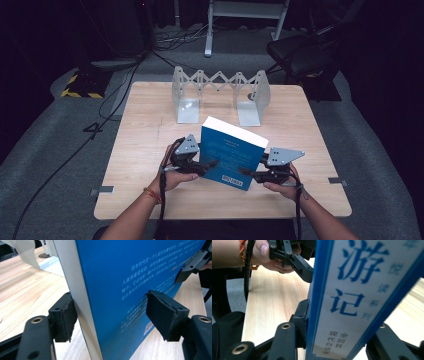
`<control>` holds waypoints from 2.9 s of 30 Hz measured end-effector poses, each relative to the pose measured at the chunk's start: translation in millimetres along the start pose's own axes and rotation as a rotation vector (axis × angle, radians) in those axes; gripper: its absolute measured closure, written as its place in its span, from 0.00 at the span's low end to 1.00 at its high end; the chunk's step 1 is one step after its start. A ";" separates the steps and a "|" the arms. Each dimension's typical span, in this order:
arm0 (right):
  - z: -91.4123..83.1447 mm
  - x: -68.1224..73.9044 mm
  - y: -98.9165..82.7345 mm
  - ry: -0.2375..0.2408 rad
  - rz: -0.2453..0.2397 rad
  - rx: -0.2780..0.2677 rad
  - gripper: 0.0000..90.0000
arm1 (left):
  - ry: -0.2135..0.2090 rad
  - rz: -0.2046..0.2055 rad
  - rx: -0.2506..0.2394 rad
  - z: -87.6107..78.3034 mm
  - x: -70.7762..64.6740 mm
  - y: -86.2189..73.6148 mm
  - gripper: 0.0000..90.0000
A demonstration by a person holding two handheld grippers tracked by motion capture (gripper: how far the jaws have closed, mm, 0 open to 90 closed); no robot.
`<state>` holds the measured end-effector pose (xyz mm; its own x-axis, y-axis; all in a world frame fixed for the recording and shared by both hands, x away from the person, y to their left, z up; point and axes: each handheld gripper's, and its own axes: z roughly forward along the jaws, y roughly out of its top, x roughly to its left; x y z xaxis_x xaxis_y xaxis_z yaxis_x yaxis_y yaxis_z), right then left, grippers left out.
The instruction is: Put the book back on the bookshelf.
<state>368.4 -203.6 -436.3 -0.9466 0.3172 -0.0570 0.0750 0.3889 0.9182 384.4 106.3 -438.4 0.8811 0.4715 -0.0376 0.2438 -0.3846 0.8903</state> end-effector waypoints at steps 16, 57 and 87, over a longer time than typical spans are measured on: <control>-11.1 -5.8 -1.4 -0.099 -0.007 0.027 0.66 | -0.014 -0.014 -0.015 29.8 7.4 14.2 0.28; -26.3 -47.5 19.8 -0.401 -0.038 0.073 0.69 | 0.191 -0.115 0.404 -40.0 24.6 -84.5 0.20; -8.5 -107.8 64.6 -0.656 -0.086 0.184 0.69 | 0.146 -0.089 0.335 -35.3 24.8 -90.6 0.16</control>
<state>472.7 -220.0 -367.5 -0.5705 0.7140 -0.4059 0.1150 0.5588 0.8213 369.8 180.8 -504.0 0.7891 0.6138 -0.0217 0.4574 -0.5637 0.6878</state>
